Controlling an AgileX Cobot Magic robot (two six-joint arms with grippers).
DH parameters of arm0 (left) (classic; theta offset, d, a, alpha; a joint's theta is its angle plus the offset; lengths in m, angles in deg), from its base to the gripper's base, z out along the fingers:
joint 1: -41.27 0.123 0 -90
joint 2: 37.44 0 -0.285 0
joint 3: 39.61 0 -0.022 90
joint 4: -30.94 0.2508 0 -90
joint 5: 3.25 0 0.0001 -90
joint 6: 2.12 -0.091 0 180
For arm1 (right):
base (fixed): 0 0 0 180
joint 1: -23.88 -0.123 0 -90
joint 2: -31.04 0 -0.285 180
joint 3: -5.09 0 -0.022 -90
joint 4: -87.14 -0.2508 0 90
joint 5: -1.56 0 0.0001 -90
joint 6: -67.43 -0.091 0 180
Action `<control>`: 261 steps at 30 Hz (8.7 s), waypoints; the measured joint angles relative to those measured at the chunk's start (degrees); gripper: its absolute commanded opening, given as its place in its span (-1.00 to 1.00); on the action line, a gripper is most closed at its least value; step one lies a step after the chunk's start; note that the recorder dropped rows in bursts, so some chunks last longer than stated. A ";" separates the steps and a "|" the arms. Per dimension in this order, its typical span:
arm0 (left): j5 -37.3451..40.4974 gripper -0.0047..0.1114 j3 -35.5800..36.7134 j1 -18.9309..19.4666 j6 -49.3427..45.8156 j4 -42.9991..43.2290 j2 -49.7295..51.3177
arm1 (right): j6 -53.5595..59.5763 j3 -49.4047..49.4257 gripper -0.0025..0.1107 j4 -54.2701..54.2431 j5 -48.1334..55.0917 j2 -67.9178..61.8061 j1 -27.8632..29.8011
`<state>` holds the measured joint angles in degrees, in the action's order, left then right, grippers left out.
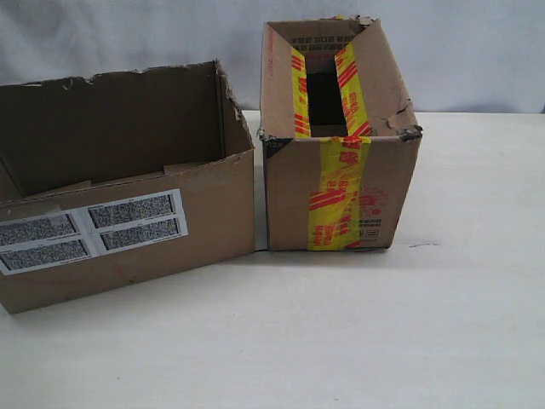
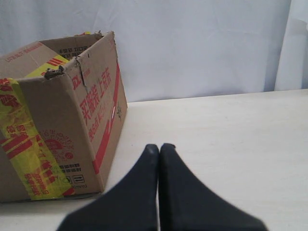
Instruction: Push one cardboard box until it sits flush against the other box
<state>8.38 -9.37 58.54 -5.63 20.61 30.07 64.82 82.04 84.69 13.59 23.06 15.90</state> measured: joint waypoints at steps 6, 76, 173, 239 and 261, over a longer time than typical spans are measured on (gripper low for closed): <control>12.17 -0.92 -10.87 1.51 -0.28 0.00 14.16 | 0.00 0.00 -0.96 0.00 0.00 0.00 0.00; 52.87 -0.92 -39.01 1.65 -26.68 -24.71 46.25 | 0.00 0.00 -0.96 0.00 0.00 0.00 0.00; 4.07 -0.92 19.55 -50.80 -47.08 -48.66 12.96 | 0.00 0.00 -0.96 0.00 0.00 0.00 0.00; -22.64 -0.92 25.79 -51.16 -57.80 -38.22 -15.26 | 0.00 0.00 -0.96 0.00 0.00 0.00 0.00; -20.49 -0.92 36.51 -51.16 -43.56 -11.01 -36.93 | 0.00 0.00 -0.96 0.00 0.00 0.00 0.00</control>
<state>-12.11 27.14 7.38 -49.20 9.60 -6.87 64.82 82.04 84.69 13.59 23.06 15.90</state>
